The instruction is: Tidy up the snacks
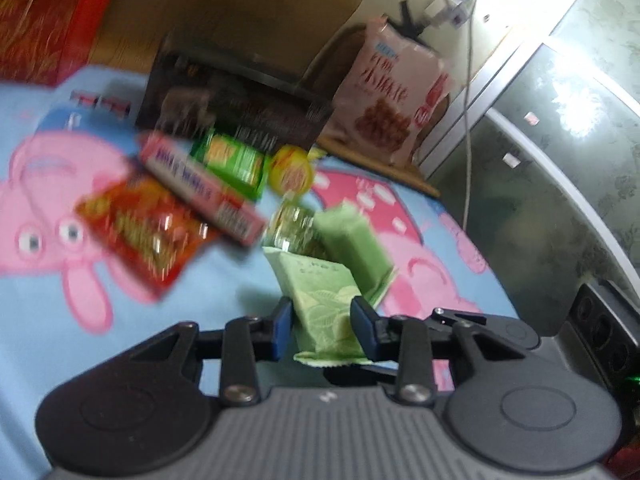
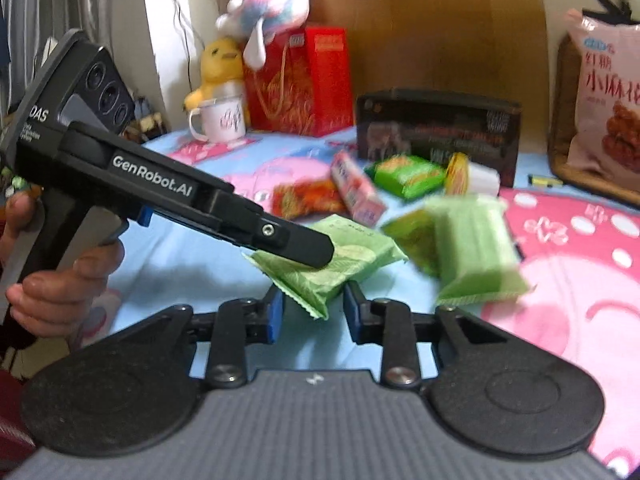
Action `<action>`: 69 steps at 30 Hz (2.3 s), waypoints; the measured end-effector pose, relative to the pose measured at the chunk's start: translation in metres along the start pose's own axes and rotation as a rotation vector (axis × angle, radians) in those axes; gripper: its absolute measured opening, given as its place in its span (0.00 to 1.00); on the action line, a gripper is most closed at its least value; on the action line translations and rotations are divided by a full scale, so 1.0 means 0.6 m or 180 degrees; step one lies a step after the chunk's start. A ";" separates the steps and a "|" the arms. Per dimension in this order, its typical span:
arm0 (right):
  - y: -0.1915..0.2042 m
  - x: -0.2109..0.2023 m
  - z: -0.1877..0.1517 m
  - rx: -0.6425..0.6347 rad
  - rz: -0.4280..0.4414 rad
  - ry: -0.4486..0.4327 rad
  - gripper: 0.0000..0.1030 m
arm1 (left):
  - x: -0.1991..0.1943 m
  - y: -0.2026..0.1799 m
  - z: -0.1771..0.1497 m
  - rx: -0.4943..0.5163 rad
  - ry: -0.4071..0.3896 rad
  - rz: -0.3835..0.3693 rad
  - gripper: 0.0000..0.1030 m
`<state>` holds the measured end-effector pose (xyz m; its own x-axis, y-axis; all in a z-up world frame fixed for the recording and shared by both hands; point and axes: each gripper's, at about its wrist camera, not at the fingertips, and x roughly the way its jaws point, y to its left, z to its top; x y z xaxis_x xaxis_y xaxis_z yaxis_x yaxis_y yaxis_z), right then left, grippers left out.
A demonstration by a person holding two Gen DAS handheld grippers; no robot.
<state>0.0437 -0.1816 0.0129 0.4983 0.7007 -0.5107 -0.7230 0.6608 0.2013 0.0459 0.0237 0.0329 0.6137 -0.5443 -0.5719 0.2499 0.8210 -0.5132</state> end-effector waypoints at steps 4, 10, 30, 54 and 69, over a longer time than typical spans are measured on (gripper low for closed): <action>-0.015 0.010 0.043 -0.0023 0.0029 -0.0167 0.33 | -0.012 -0.004 0.051 0.0104 -0.0164 0.0101 0.31; -0.066 0.065 0.152 -0.0008 0.0033 -0.0387 0.32 | 0.001 0.004 0.181 0.0212 -0.0488 0.0288 0.31; -0.221 0.078 0.161 0.0766 -0.0385 -0.0552 0.69 | 0.049 0.108 0.233 -0.0220 -0.0576 0.0201 0.39; -0.010 0.079 0.067 0.0048 0.0412 0.0138 0.47 | -0.052 0.098 0.035 -0.0506 -0.0281 -0.0105 0.44; 0.059 0.057 0.010 -0.0598 -0.0013 0.0002 0.65 | -0.057 0.088 -0.052 -0.0616 0.0000 -0.0180 0.39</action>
<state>0.0382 -0.1326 0.0079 0.5010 0.6980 -0.5117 -0.7978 0.6016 0.0395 0.0149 0.0802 0.0051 0.6028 -0.5886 -0.5387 0.1352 0.7408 -0.6580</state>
